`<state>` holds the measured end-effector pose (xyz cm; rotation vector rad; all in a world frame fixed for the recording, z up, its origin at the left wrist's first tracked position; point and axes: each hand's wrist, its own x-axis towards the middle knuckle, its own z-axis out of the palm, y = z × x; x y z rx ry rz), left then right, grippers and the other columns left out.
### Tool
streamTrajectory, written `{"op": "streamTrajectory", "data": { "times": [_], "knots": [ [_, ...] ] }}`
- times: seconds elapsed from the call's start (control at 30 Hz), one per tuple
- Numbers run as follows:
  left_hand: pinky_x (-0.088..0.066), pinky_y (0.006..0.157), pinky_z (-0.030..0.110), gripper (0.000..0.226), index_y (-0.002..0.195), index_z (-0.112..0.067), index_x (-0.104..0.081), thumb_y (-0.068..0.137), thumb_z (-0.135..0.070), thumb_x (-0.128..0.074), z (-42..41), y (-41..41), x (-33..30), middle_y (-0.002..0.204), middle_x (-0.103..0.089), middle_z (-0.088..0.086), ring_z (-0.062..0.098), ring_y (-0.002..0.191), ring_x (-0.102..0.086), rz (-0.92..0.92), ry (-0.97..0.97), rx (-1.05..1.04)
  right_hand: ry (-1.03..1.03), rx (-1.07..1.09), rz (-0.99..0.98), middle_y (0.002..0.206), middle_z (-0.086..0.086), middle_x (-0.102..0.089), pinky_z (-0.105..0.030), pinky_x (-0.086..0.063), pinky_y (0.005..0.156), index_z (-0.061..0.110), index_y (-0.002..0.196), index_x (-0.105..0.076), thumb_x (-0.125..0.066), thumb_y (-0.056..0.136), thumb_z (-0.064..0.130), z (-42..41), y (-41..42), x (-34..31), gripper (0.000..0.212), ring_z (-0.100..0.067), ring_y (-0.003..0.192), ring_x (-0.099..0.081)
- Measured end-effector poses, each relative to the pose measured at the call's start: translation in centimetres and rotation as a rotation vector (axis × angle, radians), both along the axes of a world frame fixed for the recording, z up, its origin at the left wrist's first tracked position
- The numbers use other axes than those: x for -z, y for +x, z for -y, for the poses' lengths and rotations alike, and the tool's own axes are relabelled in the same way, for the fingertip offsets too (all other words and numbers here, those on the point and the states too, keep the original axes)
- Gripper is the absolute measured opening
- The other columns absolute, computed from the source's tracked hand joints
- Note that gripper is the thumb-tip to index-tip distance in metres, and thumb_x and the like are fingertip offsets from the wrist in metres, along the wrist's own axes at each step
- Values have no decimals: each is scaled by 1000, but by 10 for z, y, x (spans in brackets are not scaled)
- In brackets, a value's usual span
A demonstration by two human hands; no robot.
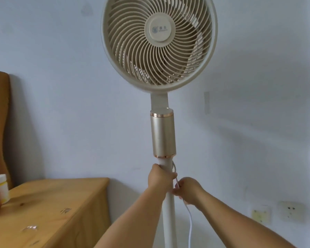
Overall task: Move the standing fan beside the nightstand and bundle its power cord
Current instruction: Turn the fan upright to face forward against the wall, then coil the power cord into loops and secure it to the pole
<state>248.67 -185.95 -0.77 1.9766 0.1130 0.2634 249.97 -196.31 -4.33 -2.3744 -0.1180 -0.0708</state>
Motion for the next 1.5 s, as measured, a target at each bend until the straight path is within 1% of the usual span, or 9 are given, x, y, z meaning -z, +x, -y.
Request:
{"op": "streamTrajectory", "data": {
  "times": [0.27, 0.43, 0.6, 0.87, 1.1, 1.2, 1.3, 1.4, 1.5],
  "knots": [
    [-42, 65, 30, 39, 113, -14, -46, 80, -21, -65, -1, -17, 0, 74, -48, -2, 22, 71, -49, -26, -4, 38, 14, 12, -32, 88, -10, -61, -34, -50, 80, 1, 99, -63, -57, 87, 22, -2, -12, -1, 24, -23, 79, -55],
    [-44, 71, 32, 50, 125, -12, -42, 81, -21, -65, -6, -27, 1, 93, -49, 0, 26, 90, -55, -31, -3, 67, 105, 20, -62, 86, -11, -59, -30, -43, 70, 8, 88, -60, -55, 86, 12, -1, -23, -7, 6, -24, 76, -54],
    [-46, 87, 35, 52, 132, -17, -41, 84, -19, -61, -21, -36, 10, 123, -53, 9, 28, 108, -53, -82, 18, 131, 250, 50, -88, 87, -12, -65, -28, -44, 68, 8, 90, -64, -52, 84, 5, -3, -33, -8, 14, -23, 77, -60],
    [-49, 83, 33, 36, 124, -17, -51, 88, -12, -53, -42, -48, 45, 108, -55, 8, 21, 92, -53, -180, 68, 236, 324, 53, -185, 74, -5, -64, -33, -56, 73, 9, 88, -64, -47, 91, 11, -11, -57, 9, 18, -17, 67, -62],
    [-49, 81, 31, 43, 125, -18, -52, 84, -3, -55, -31, -65, 83, 119, -57, 10, 21, 95, -54, -306, 105, 445, 451, 139, -167, 89, -14, -67, -29, -57, 62, 6, 98, -63, -52, 90, 3, -9, -86, 22, 14, -21, 75, -65],
    [-50, 75, 29, 27, 113, -16, -58, 86, -13, -56, -19, -75, 103, 107, -61, 9, 20, 92, -59, -336, 78, 505, 625, 128, -104, 88, -13, -66, -29, -55, 63, 2, 106, -61, -56, 88, 2, -9, -95, 22, 18, -22, 75, -66],
    [-54, 76, 34, 15, 83, -12, -61, 91, -16, -49, -8, -81, 121, 81, -62, 5, 17, 69, -61, -322, -67, 474, 728, 137, -49, 88, -10, -67, -26, -54, 64, 4, 108, -60, -56, 87, 1, -8, -104, 31, 22, -20, 78, -66],
    [-56, 76, 39, 22, 77, -11, -58, 94, -19, -46, -2, -86, 132, 72, -61, 5, 19, 63, -61, -291, -194, 415, 576, 199, -76, 94, -5, -64, -27, -53, 74, 8, 108, -63, -47, 88, -2, -1, -115, 55, 27, -19, 91, -63],
    [-58, 70, 38, 19, 82, -9, -58, 93, -19, -46, 0, -88, 139, 72, -64, 6, 22, 68, -64, -226, -219, 334, 280, 175, -283, 97, -2, -58, -30, -49, 77, 15, 106, -64, -42, 83, -6, 8, -131, 87, 37, -20, 96, -57]
  ]
}}
